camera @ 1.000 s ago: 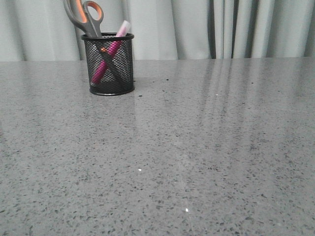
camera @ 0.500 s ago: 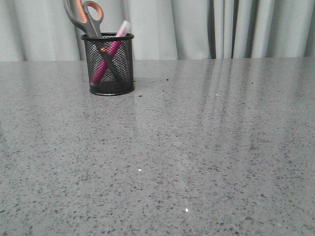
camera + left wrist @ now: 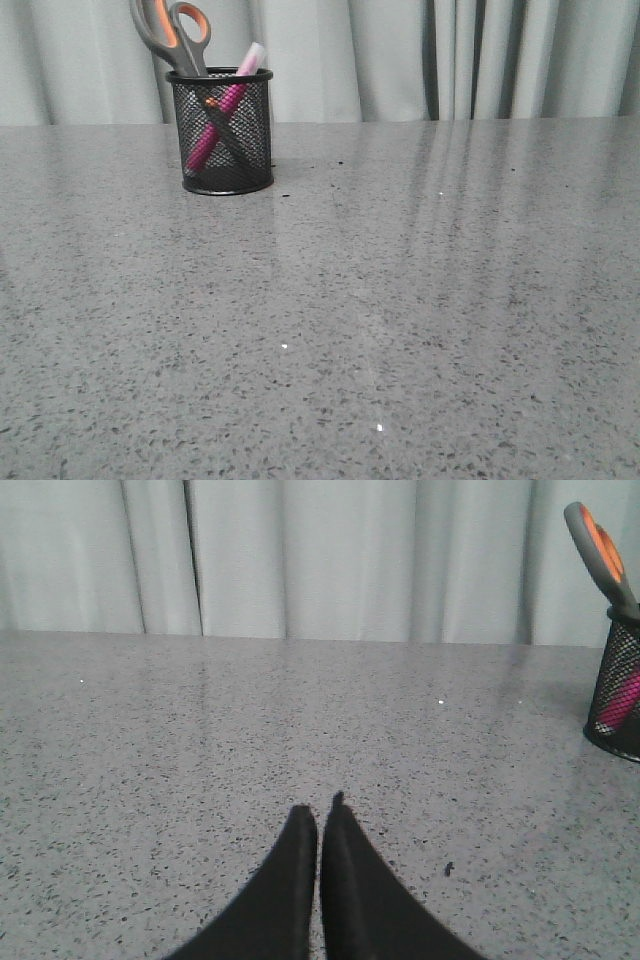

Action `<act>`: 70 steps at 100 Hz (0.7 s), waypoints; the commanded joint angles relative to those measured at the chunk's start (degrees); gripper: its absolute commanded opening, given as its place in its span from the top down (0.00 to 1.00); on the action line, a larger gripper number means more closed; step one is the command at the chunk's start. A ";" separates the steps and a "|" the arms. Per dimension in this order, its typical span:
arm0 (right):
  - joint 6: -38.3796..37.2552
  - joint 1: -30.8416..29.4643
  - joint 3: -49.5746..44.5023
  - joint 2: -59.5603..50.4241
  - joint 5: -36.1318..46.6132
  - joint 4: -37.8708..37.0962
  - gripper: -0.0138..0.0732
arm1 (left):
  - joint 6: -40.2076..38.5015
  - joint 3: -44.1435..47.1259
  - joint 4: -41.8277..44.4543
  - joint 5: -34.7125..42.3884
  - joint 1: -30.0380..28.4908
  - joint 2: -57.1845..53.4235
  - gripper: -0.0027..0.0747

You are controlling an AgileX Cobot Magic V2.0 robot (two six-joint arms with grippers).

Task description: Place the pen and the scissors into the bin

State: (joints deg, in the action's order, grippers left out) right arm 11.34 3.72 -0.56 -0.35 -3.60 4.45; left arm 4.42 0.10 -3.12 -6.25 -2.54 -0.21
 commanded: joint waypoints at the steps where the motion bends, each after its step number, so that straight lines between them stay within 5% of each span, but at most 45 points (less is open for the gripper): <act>1: -0.60 -0.44 -0.90 -1.35 1.88 -1.10 0.93 | -0.66 2.52 -0.50 4.08 0.34 -1.84 0.99; 70: -0.60 -0.44 -0.89 -1.35 0.35 -2.63 0.93 | -0.66 2.52 -0.50 4.08 0.34 -1.84 0.99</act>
State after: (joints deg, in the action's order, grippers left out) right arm 10.72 3.61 -0.56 -0.62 -8.19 2.38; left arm 4.42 0.10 -3.12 -6.35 -2.54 -0.21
